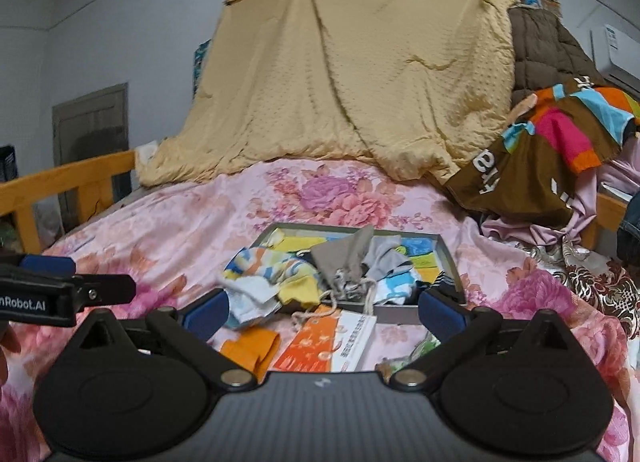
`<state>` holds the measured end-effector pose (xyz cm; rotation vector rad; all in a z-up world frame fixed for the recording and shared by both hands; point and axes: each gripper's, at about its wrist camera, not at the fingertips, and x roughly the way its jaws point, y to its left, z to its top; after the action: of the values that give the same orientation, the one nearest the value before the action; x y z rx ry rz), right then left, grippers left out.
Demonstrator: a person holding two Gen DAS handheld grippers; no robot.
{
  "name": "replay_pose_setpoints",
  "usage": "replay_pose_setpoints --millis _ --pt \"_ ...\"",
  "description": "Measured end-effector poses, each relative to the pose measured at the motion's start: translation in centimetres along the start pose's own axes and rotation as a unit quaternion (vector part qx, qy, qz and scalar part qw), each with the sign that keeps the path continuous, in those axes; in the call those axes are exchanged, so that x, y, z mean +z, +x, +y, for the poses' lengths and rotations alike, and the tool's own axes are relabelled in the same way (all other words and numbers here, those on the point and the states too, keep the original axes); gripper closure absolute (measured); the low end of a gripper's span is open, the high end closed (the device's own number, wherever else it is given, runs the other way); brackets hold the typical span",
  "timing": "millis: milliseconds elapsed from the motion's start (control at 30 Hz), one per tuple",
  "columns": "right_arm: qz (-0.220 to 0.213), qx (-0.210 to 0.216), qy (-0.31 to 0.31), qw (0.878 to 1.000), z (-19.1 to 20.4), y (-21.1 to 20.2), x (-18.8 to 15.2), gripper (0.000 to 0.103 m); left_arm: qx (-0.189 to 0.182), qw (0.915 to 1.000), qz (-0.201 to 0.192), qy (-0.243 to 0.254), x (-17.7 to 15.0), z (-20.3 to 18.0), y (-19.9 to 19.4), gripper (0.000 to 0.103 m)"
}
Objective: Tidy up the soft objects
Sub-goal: 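Move both open tools back toward the remaining items on the bed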
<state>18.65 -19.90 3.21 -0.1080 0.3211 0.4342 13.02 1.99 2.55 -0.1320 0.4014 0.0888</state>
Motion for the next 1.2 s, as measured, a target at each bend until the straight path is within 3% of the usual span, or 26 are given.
replay_pose_setpoints --millis 633,967,1200 --pt "0.077 0.023 -0.064 0.995 3.6 1.0 -3.3 0.000 -0.003 0.9959 0.068 0.059 -3.2 2.5 0.5 0.001" --pt "0.105 0.019 -0.095 0.990 4.4 2.7 -4.4 0.000 -0.020 0.9883 0.090 0.121 -4.1 2.3 2.8 0.001" --pt "0.119 0.013 -0.123 0.985 4.9 4.3 -5.1 0.000 -0.014 0.9898 0.096 0.104 -3.7 3.8 4.5 0.001"
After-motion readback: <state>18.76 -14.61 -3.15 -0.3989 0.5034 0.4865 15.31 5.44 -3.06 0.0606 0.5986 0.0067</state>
